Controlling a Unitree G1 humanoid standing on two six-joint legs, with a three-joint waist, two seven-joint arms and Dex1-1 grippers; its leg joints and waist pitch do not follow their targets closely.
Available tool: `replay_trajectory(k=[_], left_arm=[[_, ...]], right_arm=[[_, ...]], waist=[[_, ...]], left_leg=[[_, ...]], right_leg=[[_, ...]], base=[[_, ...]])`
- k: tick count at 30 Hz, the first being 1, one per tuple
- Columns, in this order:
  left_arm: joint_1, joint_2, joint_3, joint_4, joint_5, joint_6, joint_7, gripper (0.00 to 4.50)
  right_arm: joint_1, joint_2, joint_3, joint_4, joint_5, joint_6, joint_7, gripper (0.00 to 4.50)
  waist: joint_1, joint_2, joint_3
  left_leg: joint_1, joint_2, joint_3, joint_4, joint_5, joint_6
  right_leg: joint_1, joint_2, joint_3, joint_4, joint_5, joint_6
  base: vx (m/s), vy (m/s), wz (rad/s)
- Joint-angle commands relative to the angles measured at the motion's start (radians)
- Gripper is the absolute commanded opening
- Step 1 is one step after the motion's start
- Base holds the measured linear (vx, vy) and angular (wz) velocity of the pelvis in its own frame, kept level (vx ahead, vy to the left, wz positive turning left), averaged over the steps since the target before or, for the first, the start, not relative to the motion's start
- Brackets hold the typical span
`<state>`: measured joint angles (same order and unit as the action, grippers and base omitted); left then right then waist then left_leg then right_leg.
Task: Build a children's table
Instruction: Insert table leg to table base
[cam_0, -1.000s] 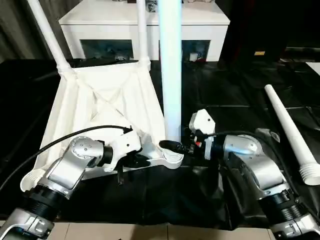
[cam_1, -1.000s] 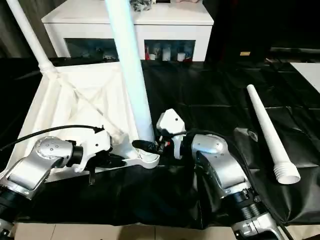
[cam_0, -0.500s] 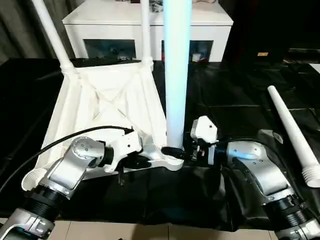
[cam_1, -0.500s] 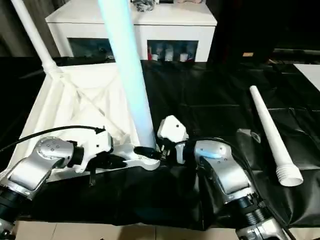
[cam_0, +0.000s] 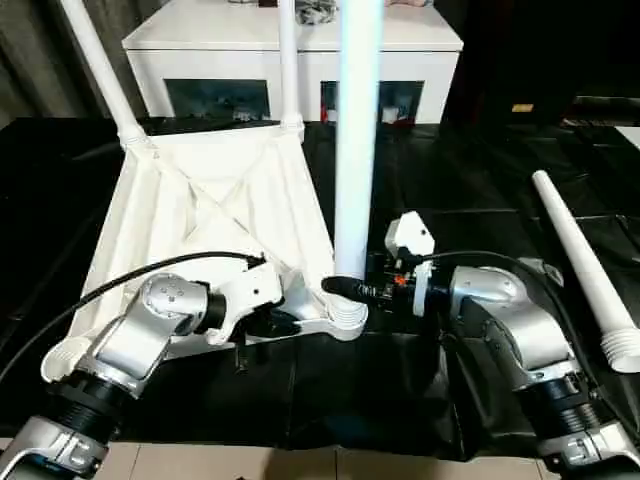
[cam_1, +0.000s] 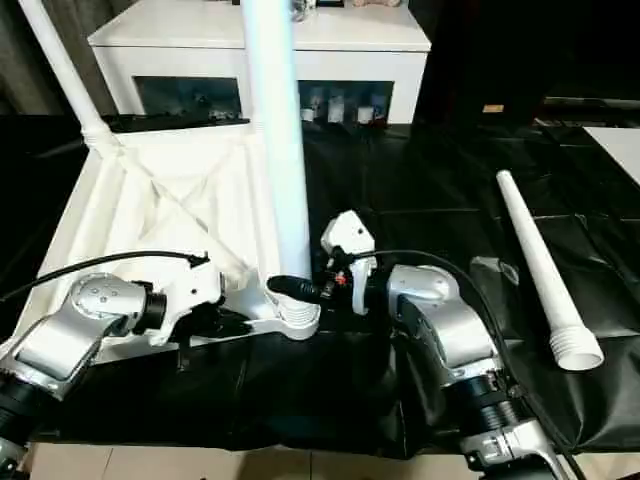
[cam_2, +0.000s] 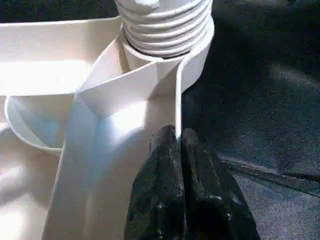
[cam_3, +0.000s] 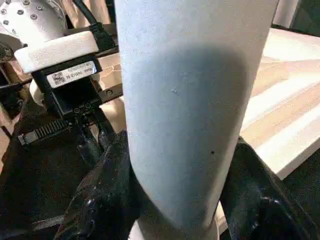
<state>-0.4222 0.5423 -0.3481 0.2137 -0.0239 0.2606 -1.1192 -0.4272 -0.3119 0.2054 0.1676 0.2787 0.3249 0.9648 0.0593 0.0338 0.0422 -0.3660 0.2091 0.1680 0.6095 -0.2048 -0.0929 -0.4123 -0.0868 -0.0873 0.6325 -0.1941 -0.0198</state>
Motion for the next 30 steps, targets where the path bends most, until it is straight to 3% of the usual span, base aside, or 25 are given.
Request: replay_trajectory(k=[1,11,22,25,30], left_arm=[[-0.038,0.005,0.046,-0.034,-0.010,-0.017,0.028,0.00],[-0.045,0.000,0.046,-0.025,-0.009,-0.020,0.032,0.00],[-0.044,0.003,0.049,-0.024,-0.010,-0.018,0.032,0.00],[-0.045,0.002,0.049,-0.023,-0.010,-0.018,0.032,0.00],[-0.047,0.003,0.049,-0.021,-0.010,-0.019,0.031,0.00]], right_arm=[[0.035,-0.007,0.039,0.006,-0.001,0.020,0.022,1.84],[0.058,-0.027,0.113,-0.044,-0.115,-0.123,0.015,1.84],[0.091,-0.046,0.137,-0.037,-0.155,-0.184,0.027,1.84],[0.097,-0.037,0.128,-0.016,-0.163,-0.207,0.004,1.84],[0.082,0.012,0.061,0.029,-0.119,-0.165,-0.061,1.84]], waist=[[0.006,0.008,-0.071],[0.005,0.006,-0.069],[0.004,0.008,-0.069],[0.003,0.009,-0.068],[-0.001,0.012,-0.066]], left_leg=[[0.003,0.013,-0.002,-0.065,-0.086,0.052],[0.002,0.014,-0.002,-0.066,-0.098,0.050],[0.004,0.014,-0.002,-0.066,-0.106,0.052],[0.004,0.014,-0.003,-0.067,-0.119,0.052],[0.005,0.014,-0.004,-0.071,-0.143,0.042]], right_leg=[[0.072,-0.048,0.050,-0.056,0.032,-0.254],[0.071,-0.048,0.049,-0.059,0.002,-0.242],[0.070,-0.047,0.050,-0.060,0.002,-0.243],[0.071,-0.047,0.050,-0.061,-0.012,-0.241],[0.070,-0.047,0.049,-0.065,-0.039,-0.245]], base=[[0.000,0.000,0.00],[0.000,0.000,0.00],[0.000,0.000,0.00],[0.000,0.000,0.00],[0.000,0.000,0.00]])
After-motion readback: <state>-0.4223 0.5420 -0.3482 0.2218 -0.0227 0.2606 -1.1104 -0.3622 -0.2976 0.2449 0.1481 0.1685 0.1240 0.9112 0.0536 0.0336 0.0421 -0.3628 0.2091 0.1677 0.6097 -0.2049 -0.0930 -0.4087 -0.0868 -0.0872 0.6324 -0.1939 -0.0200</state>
